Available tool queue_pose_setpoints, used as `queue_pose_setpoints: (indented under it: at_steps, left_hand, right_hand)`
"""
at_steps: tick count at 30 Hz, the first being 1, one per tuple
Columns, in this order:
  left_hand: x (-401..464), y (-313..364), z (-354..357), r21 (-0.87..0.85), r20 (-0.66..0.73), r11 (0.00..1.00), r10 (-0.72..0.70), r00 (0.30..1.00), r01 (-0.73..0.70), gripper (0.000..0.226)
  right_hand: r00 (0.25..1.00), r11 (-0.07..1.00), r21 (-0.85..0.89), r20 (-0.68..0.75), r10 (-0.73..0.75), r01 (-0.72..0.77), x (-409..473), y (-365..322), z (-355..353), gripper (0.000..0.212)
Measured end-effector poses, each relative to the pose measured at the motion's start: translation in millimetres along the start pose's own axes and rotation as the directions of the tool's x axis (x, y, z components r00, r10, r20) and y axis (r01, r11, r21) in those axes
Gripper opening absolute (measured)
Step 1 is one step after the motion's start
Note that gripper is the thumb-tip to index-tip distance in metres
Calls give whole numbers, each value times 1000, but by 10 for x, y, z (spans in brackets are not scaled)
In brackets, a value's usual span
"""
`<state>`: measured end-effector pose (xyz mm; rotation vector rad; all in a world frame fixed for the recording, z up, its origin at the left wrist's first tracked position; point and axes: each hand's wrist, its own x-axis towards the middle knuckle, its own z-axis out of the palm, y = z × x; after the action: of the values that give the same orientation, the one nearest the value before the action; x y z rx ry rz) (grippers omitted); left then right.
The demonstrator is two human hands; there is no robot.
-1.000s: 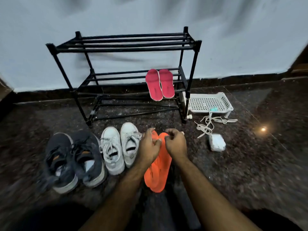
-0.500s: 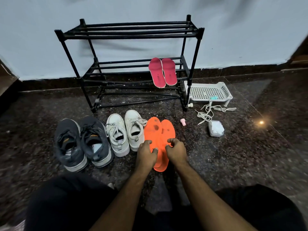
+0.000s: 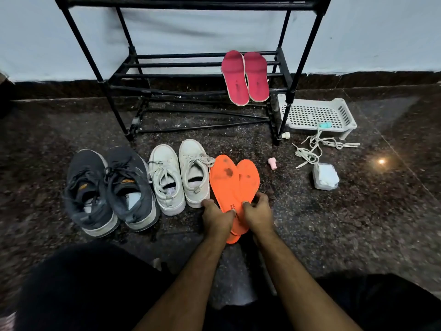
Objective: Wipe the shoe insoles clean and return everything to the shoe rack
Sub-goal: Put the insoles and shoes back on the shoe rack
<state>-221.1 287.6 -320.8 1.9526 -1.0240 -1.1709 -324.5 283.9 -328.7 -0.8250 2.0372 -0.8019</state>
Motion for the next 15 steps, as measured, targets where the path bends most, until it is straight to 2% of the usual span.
queue_pose_setpoints:
  at_steps: [2,4,6,8,15]
  left_hand:
    - [-22,-9,-4,-125,42,989,-70,997,75,54]
    - [-88,3,-25,-226,113,967,-94,989,118,37]
    - [-177,57,-66,-306,194,943,-76,978,134,24]
    - [-273,123,-118,-351,231,929,-32,972,114,30]
    - [-557,229,-345,-430,225,903,128,966,-19,42]
  right_hand:
    - [999,995,98,1,37,-36,44,26,0,40]
    - [999,987,154,-11,40,-38,99,115,-12,37]
    - [999,991,136,-51,-12,19,17,111,-96,20]
    - [992,992,84,-85,-91,99,-93,100,-225,14]
    - [944,954,3,-143,-297,300,-494,-33,-796,25]
